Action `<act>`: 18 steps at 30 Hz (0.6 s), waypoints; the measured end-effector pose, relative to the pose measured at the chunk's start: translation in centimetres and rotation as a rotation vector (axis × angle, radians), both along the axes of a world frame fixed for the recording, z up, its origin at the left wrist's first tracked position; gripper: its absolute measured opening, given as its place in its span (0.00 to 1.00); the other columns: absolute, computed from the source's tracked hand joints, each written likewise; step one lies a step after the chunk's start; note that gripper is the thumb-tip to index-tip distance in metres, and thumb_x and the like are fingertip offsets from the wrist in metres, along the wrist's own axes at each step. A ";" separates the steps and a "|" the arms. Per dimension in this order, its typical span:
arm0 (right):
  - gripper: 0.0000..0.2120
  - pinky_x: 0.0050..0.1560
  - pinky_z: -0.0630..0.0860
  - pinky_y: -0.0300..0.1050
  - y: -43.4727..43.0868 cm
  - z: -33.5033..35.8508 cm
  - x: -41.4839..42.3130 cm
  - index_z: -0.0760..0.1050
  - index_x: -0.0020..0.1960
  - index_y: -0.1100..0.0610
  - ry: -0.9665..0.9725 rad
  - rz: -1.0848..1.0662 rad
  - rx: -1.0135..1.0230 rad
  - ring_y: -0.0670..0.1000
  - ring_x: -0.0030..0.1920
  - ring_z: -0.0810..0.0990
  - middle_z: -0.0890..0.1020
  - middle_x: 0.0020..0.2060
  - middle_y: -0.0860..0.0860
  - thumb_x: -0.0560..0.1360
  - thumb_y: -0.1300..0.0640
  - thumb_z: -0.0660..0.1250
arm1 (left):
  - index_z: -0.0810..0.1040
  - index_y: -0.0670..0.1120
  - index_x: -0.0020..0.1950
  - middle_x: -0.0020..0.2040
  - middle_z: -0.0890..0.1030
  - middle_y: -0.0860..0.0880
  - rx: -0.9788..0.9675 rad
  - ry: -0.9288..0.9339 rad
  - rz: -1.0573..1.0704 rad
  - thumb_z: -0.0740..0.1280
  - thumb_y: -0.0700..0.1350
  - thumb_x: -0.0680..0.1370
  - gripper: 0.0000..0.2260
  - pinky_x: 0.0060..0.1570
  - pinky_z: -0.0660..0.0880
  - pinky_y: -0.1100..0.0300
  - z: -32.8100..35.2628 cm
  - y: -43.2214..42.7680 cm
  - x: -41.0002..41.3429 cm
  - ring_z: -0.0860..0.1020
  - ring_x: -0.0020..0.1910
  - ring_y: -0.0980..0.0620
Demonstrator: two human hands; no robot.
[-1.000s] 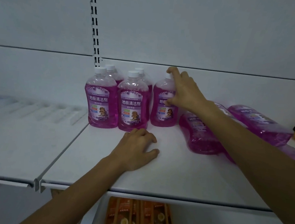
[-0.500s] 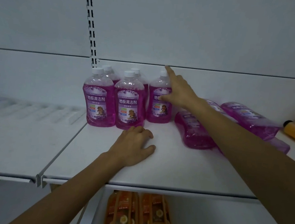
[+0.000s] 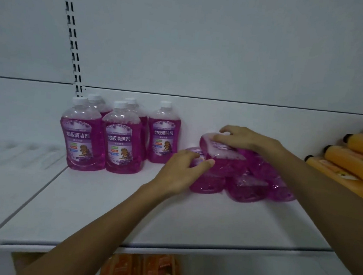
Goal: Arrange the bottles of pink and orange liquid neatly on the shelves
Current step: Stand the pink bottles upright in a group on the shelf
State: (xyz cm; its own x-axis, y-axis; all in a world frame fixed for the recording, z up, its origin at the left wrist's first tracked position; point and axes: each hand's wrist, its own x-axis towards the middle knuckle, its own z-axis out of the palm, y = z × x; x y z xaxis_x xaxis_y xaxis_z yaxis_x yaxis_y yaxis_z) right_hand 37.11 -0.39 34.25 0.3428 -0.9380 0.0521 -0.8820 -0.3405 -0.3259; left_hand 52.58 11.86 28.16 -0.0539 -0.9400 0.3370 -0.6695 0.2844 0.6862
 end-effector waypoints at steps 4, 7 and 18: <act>0.27 0.55 0.64 0.45 -0.4 -0.1 0.4 0.67 0.69 0.54 0.050 0.029 0.036 0.57 0.63 0.71 0.70 0.68 0.58 0.78 0.38 0.55 | 0.78 0.37 0.44 0.42 0.81 0.42 0.055 0.148 -0.008 0.58 0.69 0.67 0.34 0.48 0.75 0.50 -0.4 -1.5 -1.6 0.79 0.41 0.48; 0.26 0.57 0.68 0.48 -0.7 -0.5 0.7 0.69 0.66 0.54 0.043 0.046 0.026 0.55 0.56 0.71 0.72 0.65 0.58 0.77 0.38 0.55 | 0.83 0.46 0.48 0.44 0.84 0.50 0.113 0.224 0.024 0.59 0.69 0.69 0.29 0.59 0.70 0.56 -0.5 -2.4 -2.3 0.79 0.48 0.54; 0.29 0.63 0.64 0.42 1.2 0.0 0.6 0.62 0.74 0.53 -0.335 0.145 -0.218 0.55 0.69 0.68 0.69 0.70 0.55 0.77 0.48 0.64 | 0.81 0.51 0.55 0.50 0.81 0.51 -0.105 0.227 0.218 0.53 0.72 0.68 0.32 0.57 0.75 0.49 -1.8 -2.5 -5.6 0.78 0.53 0.48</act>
State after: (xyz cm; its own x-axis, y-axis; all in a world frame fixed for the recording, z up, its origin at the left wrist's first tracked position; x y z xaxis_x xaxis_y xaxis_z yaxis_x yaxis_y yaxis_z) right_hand 37.71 0.78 34.27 0.4010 -0.8361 0.3744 -0.6775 -0.5457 -0.4931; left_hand 47.02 9.35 26.38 0.2326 -0.8804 0.4132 -0.5557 0.2283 0.7994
